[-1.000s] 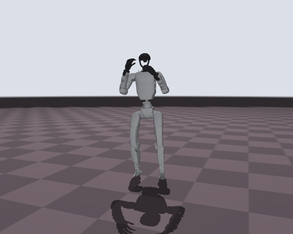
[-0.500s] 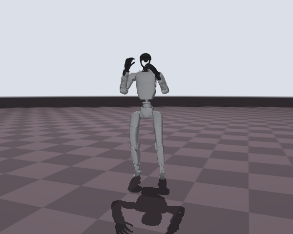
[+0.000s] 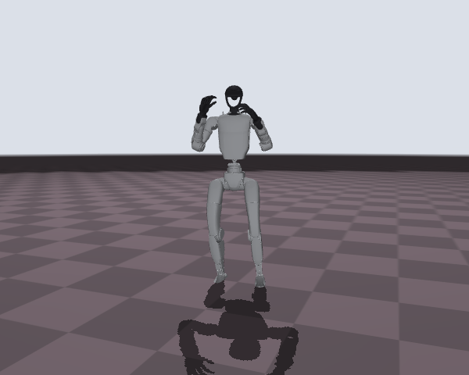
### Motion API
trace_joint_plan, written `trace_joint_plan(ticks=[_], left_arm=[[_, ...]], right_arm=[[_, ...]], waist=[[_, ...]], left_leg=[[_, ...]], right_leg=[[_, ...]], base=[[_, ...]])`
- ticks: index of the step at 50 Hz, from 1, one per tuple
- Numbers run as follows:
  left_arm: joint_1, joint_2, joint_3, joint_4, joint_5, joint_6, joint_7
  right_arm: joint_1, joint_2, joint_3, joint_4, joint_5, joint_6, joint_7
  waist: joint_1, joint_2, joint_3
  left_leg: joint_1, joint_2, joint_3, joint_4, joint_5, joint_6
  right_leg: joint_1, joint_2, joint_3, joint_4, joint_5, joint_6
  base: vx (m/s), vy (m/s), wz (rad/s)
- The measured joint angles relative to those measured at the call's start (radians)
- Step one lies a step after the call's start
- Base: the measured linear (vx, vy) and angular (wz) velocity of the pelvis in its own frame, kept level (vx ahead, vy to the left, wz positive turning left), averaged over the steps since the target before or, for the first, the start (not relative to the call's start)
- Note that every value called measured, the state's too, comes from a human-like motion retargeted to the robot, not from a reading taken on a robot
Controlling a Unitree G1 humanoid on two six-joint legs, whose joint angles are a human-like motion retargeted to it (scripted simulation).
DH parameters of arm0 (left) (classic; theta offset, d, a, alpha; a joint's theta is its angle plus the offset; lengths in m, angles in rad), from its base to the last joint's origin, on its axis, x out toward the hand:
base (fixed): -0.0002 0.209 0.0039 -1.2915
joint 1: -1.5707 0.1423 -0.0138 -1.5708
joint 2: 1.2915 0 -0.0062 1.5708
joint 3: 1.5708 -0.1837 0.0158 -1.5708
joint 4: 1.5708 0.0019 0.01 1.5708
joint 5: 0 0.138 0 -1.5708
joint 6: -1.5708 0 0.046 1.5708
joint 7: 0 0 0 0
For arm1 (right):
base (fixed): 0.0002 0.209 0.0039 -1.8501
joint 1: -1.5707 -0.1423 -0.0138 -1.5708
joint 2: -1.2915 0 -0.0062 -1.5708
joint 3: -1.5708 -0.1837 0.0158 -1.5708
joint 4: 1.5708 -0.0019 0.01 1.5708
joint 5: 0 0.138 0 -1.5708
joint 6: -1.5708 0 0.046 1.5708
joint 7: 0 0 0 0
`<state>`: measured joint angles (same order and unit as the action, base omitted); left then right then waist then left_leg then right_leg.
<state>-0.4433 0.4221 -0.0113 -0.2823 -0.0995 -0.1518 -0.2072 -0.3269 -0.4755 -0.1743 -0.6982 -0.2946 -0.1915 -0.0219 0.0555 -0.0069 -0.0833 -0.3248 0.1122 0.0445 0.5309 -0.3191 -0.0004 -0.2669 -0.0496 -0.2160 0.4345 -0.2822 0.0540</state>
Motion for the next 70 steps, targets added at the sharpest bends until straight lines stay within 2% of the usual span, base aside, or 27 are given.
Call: trace_joint_plan(ticks=[23, 31, 32, 33, 34, 35, 39, 47, 55, 62, 70], left_arm=[[0.021, 0.011, 0.0, 0.001, 0.061, 0.007, 0.066], [0.052, 0.007, 0.02, -0.036, 0.086, -0.008, 0.131], [0.066, 0.011, 0.045, -0.081, 0.103, -0.012, 0.144], [0.097, 0.023, 0.111, -0.207, 0.142, -0.021, 0.162], [0.116, 0.007, 0.098, -0.195, 0.141, -0.01, 0.169], [0.129, -0.021, 0.045, -0.113, 0.121, 0.01, 0.17], [0.114, 0.006, 0.041, -0.064, 0.117, -0.007, 0.212], [0.118, 0.03, 0.083, -0.053, 0.138, -0.033, 0.289], [0.245, 0.111, 0.268, -0.069, 0.215, -0.04, 0.412], [0.384, 0.171, 0.354, 0.078, 0.306, -0.01, 0.567], [0.532, 0.146, 0.275, 0.42, 0.413, 0.064, 0.703]], right_arm=[[0.006, 0.015, -0.001, -0.005, 0.033, 0.03, -0.015], [0.0, 0.034, -0.001, -0.011, 0.041, 0.029, -0.059], [-0.008, 0.032, -0.011, -0.036, 0.036, 0.026, -0.065], [-0.025, 0.024, -0.039, -0.117, 0.02, 0.017, -0.067], [-0.01, 0.04, -0.024, -0.082, 0.027, 0.029, -0.075], [0.02, 0.07, 0.011, 0.01, 0.046, 0.051, -0.087], [-0.029, 0.029, -0.019, 0.031, 0.05, 0.035, -0.135], [-0.08, -0.013, -0.109, 0.041, 0.041, 0.031, -0.209], [-0.022, -0.095, -0.249, 0.118, -0.003, 0.052, -0.321], [0.127, -0.191, -0.321, 0.361, -0.063, 0.098, -0.486], [0.326, -0.215, -0.275, 0.845, -0.028, 0.155, -0.616]], waist=[[0.008, 0.029, -0.003], [0.007, 0.034, -0.003], [0.004, 0.031, -0.02], [-0.002, 0.02, -0.07], [-0.009, 0.017, -0.108], [-0.016, 0.019, -0.14], [-0.014, 0.031, -0.099], [-0.01, 0.052, -0.03], [0.001, 0.071, 0.012], [-0.017, 0.085, 0.04], [-0.017, 0.092, 0.06]], left_leg=[[-0.002, 0.018, -0.018, 0.029, -0.022, -0.009], [0.002, 0.028, -0.023, 0.063, -0.05, -0.005], [-0.025, 0.016, -0.029, 0.002, -0.024, -0.006], [-0.108, -0.021, -0.049, -0.19, 0.063, -0.008], [-0.123, -0.018, -0.042, -0.183, 0.084, -0.004], [-0.103, 0.005, -0.023, -0.076, 0.071, 0.004], [-0.071, 0.017, -0.03, 0.001, -0.002, -0.007], [-0.062, 0.031, -0.043, 0.083, -0.047, -0.017], [-0.064, 0.036, -0.056, 0.102, -0.061, -0.018], [-0.046, 0.028, -0.069, 0.057, -0.056, -0.016], [-0.021, 0.006, -0.086, -0.009, -0.032, -0.024]], right_leg=[[0.032, 0.024, -0.005, -0.017, -0.002, -0.022], [0.044, 0.029, -0.008, 0.012, -0.026, -0.038], [0.017, 0.028, -0.002, -0.047, -0.006, -0.039], [-0.067, 0.023, 0.016, -0.235, 0.061, -0.037], [-0.077, 0.021, 0.004, -0.23, 0.086, -0.042], [-0.051, 0.019, -0.022, -0.129, 0.089, -0.049], [-0.022, 0.031, -0.01, -0.048, 0.022, -0.049], [-0.005, 0.039, -0.008, 0.026, -0.013, -0.057], [0.006, 0.047, -0.013, 0.035, -0.017, -0.066], [0.038, 0.052, -0.019, -0.016, -0.003, -0.065], [0.083, 0.046, -0.033, -0.093, 0.016, -0.059]], base=[[0.0, 0.0, 0.0], [0.04, 0.0, 0.05], [-0.02, -0.01, 0.29], [-0.05, -0.01, 0.34], [-0.06, 0.0, 0.28], [0.0, 0.0, 0.0], [-0.02, 0.0, 0.0], [-0.04, 0.0, 0.02], [0.0, 0.0, 0.0], [0.03, 0.01, 0.18], [0.03, 0.01, 0.27]])
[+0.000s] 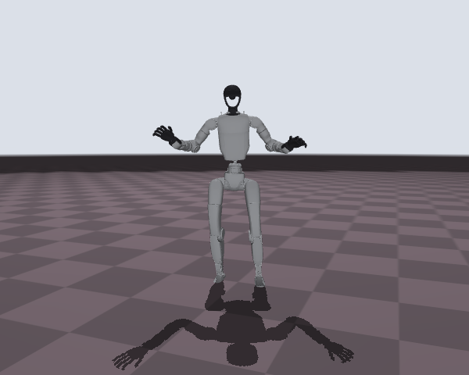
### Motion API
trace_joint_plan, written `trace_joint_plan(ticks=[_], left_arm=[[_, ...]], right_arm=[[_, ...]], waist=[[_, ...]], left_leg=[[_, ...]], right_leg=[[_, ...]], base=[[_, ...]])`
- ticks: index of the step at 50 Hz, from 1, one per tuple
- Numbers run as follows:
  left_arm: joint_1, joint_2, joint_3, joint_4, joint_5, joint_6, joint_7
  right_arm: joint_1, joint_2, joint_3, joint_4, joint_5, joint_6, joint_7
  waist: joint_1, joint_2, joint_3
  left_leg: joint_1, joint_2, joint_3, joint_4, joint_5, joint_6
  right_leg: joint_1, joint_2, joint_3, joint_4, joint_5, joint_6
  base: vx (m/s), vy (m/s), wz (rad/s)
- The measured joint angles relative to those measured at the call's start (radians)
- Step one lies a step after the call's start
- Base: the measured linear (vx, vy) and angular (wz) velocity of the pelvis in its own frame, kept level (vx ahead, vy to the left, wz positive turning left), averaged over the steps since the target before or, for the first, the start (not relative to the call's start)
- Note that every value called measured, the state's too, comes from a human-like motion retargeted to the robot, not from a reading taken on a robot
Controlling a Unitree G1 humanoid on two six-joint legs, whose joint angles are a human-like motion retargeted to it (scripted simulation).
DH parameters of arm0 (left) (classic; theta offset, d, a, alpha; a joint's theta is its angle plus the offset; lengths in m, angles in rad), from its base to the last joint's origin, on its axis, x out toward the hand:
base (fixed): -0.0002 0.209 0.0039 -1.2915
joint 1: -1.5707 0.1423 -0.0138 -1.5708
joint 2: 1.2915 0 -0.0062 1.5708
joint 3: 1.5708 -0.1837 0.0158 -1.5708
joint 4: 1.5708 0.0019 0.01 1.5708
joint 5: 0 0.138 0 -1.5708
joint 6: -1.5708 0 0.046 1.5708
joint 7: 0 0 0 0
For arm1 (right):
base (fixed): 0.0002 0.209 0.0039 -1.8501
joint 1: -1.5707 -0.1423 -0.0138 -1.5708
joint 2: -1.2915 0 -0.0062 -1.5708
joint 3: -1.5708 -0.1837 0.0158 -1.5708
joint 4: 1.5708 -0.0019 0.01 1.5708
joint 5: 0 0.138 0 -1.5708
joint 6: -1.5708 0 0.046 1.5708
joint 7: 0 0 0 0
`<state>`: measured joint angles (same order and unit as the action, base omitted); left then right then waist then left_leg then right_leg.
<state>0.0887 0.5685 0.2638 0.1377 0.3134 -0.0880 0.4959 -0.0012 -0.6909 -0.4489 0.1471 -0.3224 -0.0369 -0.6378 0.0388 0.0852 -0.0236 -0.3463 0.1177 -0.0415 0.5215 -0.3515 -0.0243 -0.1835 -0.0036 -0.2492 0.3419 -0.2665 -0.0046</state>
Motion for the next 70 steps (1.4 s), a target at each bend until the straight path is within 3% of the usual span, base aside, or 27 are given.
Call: trace_joint_plan(ticks=[13, 20, 47, 60, 70], left_arm=[[0.006, -0.217, -0.314, 0.827, 0.016, 0.121, -0.025], [-0.039, -0.295, -0.39, 1.087, 0.005, 0.123, -0.049], [-0.061, -0.24, -0.366, 1.06, -0.078, 0.096, 0.011], [-0.062, -0.236, -0.315, 1.059, -0.167, 0.101, -0.064], [-0.072, -0.239, -0.24, 1.055, -0.289, 0.089, -0.114]], right_arm=[[0.011, 0.177, 0.291, 0.838, 0.15, 0.059, 0.037], [-0.036, 0.259, 0.4, 1.078, 0.156, 0.063, 0.078], [-0.045, 0.306, 0.488, 1.119, 0.187, 0.048, 0.131], [-0.056, 0.315, 0.443, 1.115, 0.286, 0.048, 0.214], [-0.084, 0.264, 0.326, 1.132, 0.465, 0.026, 0.239]], waist=[[0.006, 0.019, 0.006], [0.002, 0.028, 0.029], [-0.048, 0.016, 0.069], [-0.06, 0.001, 0.058], [-0.059, -0.01, 0.049]], left_leg=[[0.017, -0.032, -0.013, -0.049, 0.026, -0.025], [0.029, -0.043, -0.015, -0.052, 0.02, -0.033], [0.06, -0.091, -0.021, -0.081, 0.01, -0.035], [0.062, -0.094, -0.016, -0.121, 0.03, -0.046], [0.065, -0.095, -0.019, -0.161, 0.054, -0.056]], right_leg=[[0.054, -0.022, -0.049, -0.059, 0.011, 0.005], [0.071, -0.034, -0.068, -0.049, -0.008, 0.006], [0.05, -0.096, -0.079, 0.096, -0.088, -0.033], [0.037, -0.101, -0.086, 0.1, -0.08, -0.047], [0.037, -0.1, -0.103, 0.085, -0.064, -0.056]], base=[[-0.01, 0.02, 0.29], [-0.01, 0.02, 0.2], [0.0, 0.0, 0.05], [0.0, 0.0, 0.0], [0.0, 0.0, 0.0]])
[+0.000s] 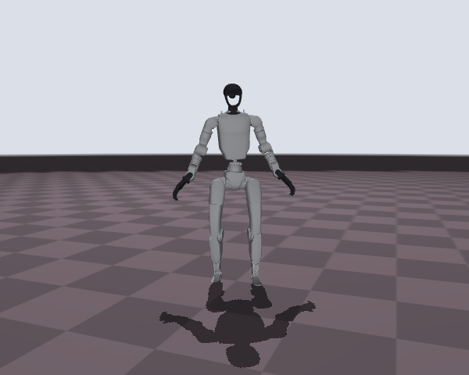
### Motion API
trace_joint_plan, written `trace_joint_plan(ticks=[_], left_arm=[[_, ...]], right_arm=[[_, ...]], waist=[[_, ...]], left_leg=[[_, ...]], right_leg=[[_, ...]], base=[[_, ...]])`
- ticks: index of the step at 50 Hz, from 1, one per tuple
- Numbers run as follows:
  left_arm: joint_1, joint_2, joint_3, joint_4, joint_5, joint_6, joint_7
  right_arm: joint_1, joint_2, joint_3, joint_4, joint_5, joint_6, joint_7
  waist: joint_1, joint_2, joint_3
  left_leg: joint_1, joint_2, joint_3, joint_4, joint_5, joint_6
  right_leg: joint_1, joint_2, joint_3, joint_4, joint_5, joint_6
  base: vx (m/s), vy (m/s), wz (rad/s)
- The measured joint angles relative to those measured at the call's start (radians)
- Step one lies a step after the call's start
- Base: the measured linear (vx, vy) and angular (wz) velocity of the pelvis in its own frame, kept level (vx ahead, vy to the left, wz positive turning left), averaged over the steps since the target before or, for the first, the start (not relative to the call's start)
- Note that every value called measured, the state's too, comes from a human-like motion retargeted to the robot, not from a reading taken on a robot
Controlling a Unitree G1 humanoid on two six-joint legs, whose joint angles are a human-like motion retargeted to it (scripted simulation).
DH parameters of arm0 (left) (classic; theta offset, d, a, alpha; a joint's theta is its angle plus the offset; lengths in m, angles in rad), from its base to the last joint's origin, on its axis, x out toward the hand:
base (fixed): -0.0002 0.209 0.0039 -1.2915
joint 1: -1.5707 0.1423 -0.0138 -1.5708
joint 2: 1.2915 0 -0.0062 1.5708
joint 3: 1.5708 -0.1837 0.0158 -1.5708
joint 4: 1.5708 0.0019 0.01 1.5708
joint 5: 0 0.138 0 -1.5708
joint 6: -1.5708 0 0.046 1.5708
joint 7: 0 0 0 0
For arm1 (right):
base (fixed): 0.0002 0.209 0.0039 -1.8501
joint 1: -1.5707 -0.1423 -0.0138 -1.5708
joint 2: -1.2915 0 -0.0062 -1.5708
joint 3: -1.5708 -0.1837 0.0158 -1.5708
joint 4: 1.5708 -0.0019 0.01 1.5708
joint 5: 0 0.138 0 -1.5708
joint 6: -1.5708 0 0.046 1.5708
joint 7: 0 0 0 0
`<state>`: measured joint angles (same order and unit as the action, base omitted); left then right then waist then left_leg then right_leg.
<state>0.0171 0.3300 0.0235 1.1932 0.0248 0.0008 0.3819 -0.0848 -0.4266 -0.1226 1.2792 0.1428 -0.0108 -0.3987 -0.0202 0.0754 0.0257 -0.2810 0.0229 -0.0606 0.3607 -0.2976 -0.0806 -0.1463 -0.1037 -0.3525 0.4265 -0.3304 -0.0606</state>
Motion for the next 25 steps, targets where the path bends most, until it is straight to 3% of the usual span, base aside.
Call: trace_joint_plan(ticks=[5, 12, 18, 25], left_arm=[[0.015, 0.01, 0.1, 0.029, -0.133, -0.009, 0.018], [0.04, 0.073, 0.351, 0.106, -0.408, -0.041, 0.147], [0.072, 0.218, 0.639, 0.198, -0.653, -0.086, 0.353], [0.157, 0.429, 0.9, 0.157, -0.772, -0.163, 0.517]], right_arm=[[0.008, -0.049, -0.133, 0.035, 0.18, -0.027, -0.014], [0.06, -0.157, -0.449, 0.121, 0.553, -0.091, -0.103], [0.152, -0.33, -0.768, 0.219, 0.813, -0.151, -0.254], [0.278, -0.539, -1.084, 0.197, 0.9, -0.225, -0.425]], waist=[[0.0, 0.003, 0.003], [-0.01, 0.01, 0.007], [-0.023, 0.016, 0.027], [-0.042, 0.012, 0.051]], left_leg=[[-0.001, -0.002, -0.003, -0.017, 0.012, -0.007], [-0.001, -0.008, -0.004, -0.04, 0.032, -0.03], [0.029, -0.011, -0.001, -0.106, 0.065, -0.057], [0.062, -0.021, 0.01, -0.143, 0.093, -0.077]], right_leg=[[-0.001, -0.003, -0.014, -0.004, 0.006, -0.001], [-0.003, -0.012, -0.037, -0.001, 0.01, 0.006], [0.003, -0.015, -0.046, -0.005, 0.007, 0.012], [-0.003, -0.049, -0.062, 0.06, -0.001, 0.021]], base=[[0.0, 0.0, 0.0], [0.0, 0.0, 0.03], [0.0, 0.0, 0.0], [-0.01, 0.0, 0.02]])
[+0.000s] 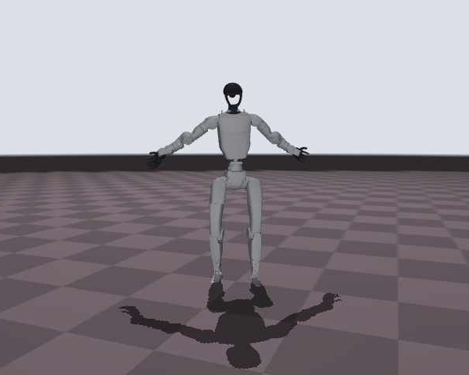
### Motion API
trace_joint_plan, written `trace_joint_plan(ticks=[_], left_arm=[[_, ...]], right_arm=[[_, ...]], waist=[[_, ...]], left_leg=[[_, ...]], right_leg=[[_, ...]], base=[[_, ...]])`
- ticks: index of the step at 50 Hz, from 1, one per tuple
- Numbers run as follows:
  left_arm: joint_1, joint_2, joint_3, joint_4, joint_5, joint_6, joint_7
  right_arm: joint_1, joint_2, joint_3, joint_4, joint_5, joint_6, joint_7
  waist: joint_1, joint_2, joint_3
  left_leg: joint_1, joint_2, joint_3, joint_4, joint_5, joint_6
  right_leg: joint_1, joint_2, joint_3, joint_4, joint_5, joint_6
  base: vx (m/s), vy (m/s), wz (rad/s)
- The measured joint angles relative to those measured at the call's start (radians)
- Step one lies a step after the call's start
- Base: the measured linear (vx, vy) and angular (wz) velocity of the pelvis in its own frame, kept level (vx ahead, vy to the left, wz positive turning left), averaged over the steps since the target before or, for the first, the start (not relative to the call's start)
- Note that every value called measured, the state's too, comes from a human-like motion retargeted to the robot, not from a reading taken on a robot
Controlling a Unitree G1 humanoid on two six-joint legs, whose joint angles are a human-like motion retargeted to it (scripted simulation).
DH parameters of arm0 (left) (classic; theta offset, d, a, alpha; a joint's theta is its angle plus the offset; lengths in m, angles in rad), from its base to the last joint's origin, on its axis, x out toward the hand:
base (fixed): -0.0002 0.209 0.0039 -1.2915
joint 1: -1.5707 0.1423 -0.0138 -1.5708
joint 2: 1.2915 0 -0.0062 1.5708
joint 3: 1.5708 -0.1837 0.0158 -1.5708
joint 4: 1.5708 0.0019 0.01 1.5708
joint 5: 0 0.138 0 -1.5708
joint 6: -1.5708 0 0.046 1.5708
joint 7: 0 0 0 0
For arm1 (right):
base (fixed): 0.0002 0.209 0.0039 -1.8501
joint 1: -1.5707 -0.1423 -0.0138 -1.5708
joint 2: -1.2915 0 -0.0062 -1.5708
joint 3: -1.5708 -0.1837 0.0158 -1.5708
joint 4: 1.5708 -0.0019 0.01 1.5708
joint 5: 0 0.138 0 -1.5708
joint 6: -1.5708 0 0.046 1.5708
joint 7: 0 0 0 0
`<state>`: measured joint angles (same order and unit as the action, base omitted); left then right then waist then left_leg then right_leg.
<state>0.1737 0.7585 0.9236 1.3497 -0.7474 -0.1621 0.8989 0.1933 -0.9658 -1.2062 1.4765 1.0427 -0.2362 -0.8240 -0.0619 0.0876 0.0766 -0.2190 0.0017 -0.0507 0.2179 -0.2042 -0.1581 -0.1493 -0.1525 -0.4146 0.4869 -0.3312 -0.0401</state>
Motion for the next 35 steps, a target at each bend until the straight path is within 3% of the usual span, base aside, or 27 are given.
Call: trace_joint_plan(ticks=[5, 11, 14, 17, 24, 28, 35], left_arm=[[0.027, 0.207, 0.082, -0.24, 0.049, -0.088, 0.053], [-0.013, 0.488, 0.057, -0.698, 0.293, -0.136, 0.069], [-0.077, 0.596, 0.012, -1.0, 0.54, -0.047, 0.104], [-0.076, 0.737, 0.015, -1.163, 0.721, -0.025, 0.093], [-0.075, 0.959, 0.067, -1.486, 1.141, 0.079, 0.093], [-0.084, 1.02, 0.094, -1.621, 1.295, 0.126, 0.093], [-0.092, 1.04, 0.116, -1.733, 1.411, 0.172, 0.077]], right_arm=[[0.05, -0.203, -0.175, -0.197, -0.044, -0.086, -0.069], [0.06, -0.475, -0.23, -0.622, -0.296, -0.17, -0.07], [0.049, -0.563, -0.212, -0.957, -0.609, -0.099, -0.145], [0.079, -0.675, -0.207, -1.159, -0.828, -0.069, -0.127], [0.115, -0.81, -0.231, -1.612, -1.33, 0.096, -0.069], [0.109, -0.837, -0.255, -1.813, -1.517, 0.166, -0.02], [0.102, -0.836, -0.279, -1.98, -1.664, 0.227, 0.047]], waist=[[-0.005, -0.011, -0.003], [0.007, -0.017, -0.023], [0.03, -0.001, -0.042], [0.023, -0.007, -0.05], [0.019, -0.029, -0.087], [0.022, -0.035, -0.104], [0.027, -0.048, -0.113]], left_leg=[[0.046, -0.011, 0.001, -0.063, 0.014, 0.002], [0.098, -0.025, -0.006, -0.152, 0.039, 0.024], [0.142, -0.003, -0.003, -0.245, 0.067, 0.027], [0.144, -0.008, 0.001, -0.25, 0.07, 0.032], [0.136, -0.011, 0.012, -0.251, 0.067, 0.026], [0.131, -0.011, 0.012, -0.251, 0.076, 0.019], [0.123, -0.02, 0.007, -0.259, 0.11, 0.014]], right_leg=[[-0.003, -0.019, 0.007, 0.044, -0.015, 0.004], [-0.009, -0.037, 0.024, 0.075, -0.023, 0.005], [0.006, -0.002, 0.038, 0.025, -0.016, -0.003], [0.002, -0.011, 0.042, 0.032, -0.018, -0.004], [-0.007, -0.011, 0.053, 0.027, -0.026, -0.007], [-0.01, -0.011, 0.05, 0.026, -0.024, -0.008], [-0.028, -0.031, 0.038, 0.052, -0.019, -0.009]], base=[[0.01, 0.0, 0.01], [0.07, 0.02, -0.01], [0.1, 0.0, -0.24], [0.0, 0.0, 0.0], [0.0, 0.0, 0.0], [0.0, 0.0, 0.0], [-0.03, 0.0, 0.05]])
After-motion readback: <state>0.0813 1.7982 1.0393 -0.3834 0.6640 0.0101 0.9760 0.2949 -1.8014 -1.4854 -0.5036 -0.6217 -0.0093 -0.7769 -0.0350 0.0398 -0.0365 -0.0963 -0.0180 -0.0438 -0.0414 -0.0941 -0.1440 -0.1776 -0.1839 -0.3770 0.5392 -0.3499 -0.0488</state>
